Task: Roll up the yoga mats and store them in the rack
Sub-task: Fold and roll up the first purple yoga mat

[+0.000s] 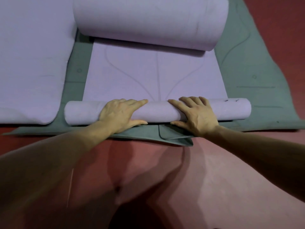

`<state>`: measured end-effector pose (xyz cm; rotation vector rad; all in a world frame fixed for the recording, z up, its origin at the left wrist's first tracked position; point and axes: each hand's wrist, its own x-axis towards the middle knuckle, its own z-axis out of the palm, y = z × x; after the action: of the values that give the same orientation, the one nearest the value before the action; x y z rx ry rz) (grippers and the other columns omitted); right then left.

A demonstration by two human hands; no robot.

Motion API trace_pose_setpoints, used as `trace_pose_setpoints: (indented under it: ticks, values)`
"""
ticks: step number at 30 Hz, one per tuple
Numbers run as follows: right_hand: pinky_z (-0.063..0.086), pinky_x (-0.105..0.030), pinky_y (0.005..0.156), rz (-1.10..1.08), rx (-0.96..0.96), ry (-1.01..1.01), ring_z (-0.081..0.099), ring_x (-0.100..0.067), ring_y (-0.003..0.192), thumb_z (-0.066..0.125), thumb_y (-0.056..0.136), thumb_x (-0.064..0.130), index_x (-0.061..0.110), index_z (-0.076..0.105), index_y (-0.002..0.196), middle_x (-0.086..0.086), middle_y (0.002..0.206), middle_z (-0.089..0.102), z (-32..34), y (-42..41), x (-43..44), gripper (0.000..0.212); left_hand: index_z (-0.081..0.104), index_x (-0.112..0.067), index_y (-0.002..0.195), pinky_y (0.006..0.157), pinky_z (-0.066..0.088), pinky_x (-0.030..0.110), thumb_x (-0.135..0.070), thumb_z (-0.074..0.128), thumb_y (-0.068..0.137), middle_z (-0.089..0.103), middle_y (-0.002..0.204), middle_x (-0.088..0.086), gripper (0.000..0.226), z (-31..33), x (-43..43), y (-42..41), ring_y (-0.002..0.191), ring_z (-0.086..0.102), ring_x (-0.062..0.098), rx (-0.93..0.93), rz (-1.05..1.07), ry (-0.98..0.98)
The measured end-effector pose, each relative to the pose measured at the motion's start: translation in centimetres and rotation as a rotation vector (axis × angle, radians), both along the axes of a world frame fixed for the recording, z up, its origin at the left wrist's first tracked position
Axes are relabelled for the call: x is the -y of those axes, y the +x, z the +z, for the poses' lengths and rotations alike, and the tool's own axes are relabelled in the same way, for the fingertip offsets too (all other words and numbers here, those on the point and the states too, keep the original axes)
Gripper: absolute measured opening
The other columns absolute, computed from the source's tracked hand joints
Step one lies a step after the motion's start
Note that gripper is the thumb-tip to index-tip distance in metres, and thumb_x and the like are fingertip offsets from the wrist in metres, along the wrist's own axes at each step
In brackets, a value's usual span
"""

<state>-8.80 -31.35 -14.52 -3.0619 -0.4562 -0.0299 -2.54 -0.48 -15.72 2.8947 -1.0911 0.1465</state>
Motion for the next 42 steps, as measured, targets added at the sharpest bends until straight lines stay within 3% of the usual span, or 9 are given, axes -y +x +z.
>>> trace_pose_setpoints:
  ticks: [9,14,17,19,24,28,31,37,42]
  values:
    - [0.042,-0.05,0.098,0.027,-0.007,0.027,0.057,-0.03,0.114,0.039,0.091,0.083,0.041,0.043,0.151,0.003,0.135,0.06,0.9,-5.3,-0.3,0.073,0.059,-0.032,0.14,0.067,0.057,0.036,-0.08,0.044,0.081,0.075,0.101,-0.004,0.077,0.3,-1.1,-5.3,0.078,0.071,0.025,0.036,-0.018,-0.046]
    - [0.043,-0.047,0.097,0.043,-0.193,-0.022,0.058,-0.029,0.113,0.027,0.086,0.09,0.047,0.033,0.153,0.008,0.137,0.058,0.6,-3.3,0.0,0.08,0.042,-0.038,0.152,0.096,0.048,0.038,-0.085,0.036,0.081,0.064,0.13,-0.007,0.085,0.2,-0.8,-4.2,0.112,0.064,0.022,-0.159,0.031,-0.023]
    - [0.042,-0.045,0.1,0.04,-0.261,-0.027,0.056,-0.026,0.117,0.024,0.083,0.092,0.048,0.026,0.156,0.009,0.141,0.056,0.8,-2.2,0.5,0.085,0.049,-0.028,0.15,0.106,0.043,0.041,-0.073,0.044,0.089,0.062,0.139,-0.001,0.075,-0.2,-0.9,-4.3,0.12,0.061,0.023,-0.064,-0.036,-0.094]
    - [0.041,-0.043,0.101,0.057,-0.295,-0.017,0.056,-0.028,0.117,0.026,0.083,0.091,0.046,0.024,0.159,0.007,0.143,0.056,1.0,-1.4,0.6,0.088,0.046,-0.032,0.152,0.11,0.039,0.039,-0.07,0.042,0.093,0.057,0.146,-0.002,0.07,-0.4,-0.9,-4.4,0.128,0.056,0.021,-0.072,-0.026,-0.095]
    - [0.032,-0.048,0.116,0.077,-0.314,-0.014,0.048,-0.03,0.136,0.03,0.087,0.088,0.045,0.017,0.161,0.0,0.155,0.049,1.1,0.3,1.0,0.087,0.029,-0.044,0.156,0.107,0.037,0.036,-0.082,0.027,0.087,0.05,0.15,-0.014,0.079,0.6,-0.3,-2.5,0.131,0.052,0.016,-0.261,0.037,-0.012]
    - [0.023,-0.059,0.121,0.003,-0.178,0.011,0.037,-0.035,0.147,0.027,0.097,0.075,0.046,0.016,0.161,-0.004,0.162,0.04,0.5,-2.0,0.2,0.072,0.023,-0.045,0.158,0.104,0.04,0.038,-0.08,0.022,0.089,0.05,0.15,-0.013,0.077,0.7,-0.4,-1.2,0.13,0.053,0.019,-0.273,0.03,0.021]
    - [0.016,-0.06,0.122,0.004,-0.212,-0.033,0.031,-0.034,0.15,0.021,0.098,0.074,0.047,0.009,0.162,-0.004,0.165,0.033,0.3,-2.5,-0.1,0.07,0.018,-0.046,0.159,0.104,0.041,0.039,-0.081,0.018,0.089,0.05,0.15,-0.011,0.078,0.7,-0.3,-0.5,0.129,0.053,0.021,-0.292,0.023,0.039]
    - [0.014,-0.058,0.123,-0.033,-0.351,-0.027,0.029,-0.027,0.149,0.009,0.087,0.081,0.05,0.01,0.16,0.003,0.164,0.032,1.2,0.6,0.2,0.079,0.006,-0.041,0.162,0.113,0.035,0.043,-0.074,0.022,0.096,0.041,0.16,0.001,0.075,0.7,-0.1,0.1,0.138,0.049,0.026,-0.188,-0.042,0.051]
    - [0.017,-0.057,0.123,-0.003,-0.426,-0.012,0.03,-0.025,0.149,0.007,0.084,0.083,0.051,0.008,0.16,0.003,0.164,0.034,1.5,2.3,0.8,0.082,0.012,-0.043,0.16,0.116,0.032,0.049,-0.078,0.022,0.093,0.037,0.162,0.003,0.077,0.4,0.0,-0.5,0.143,0.042,0.03,-0.106,-0.088,0.123]
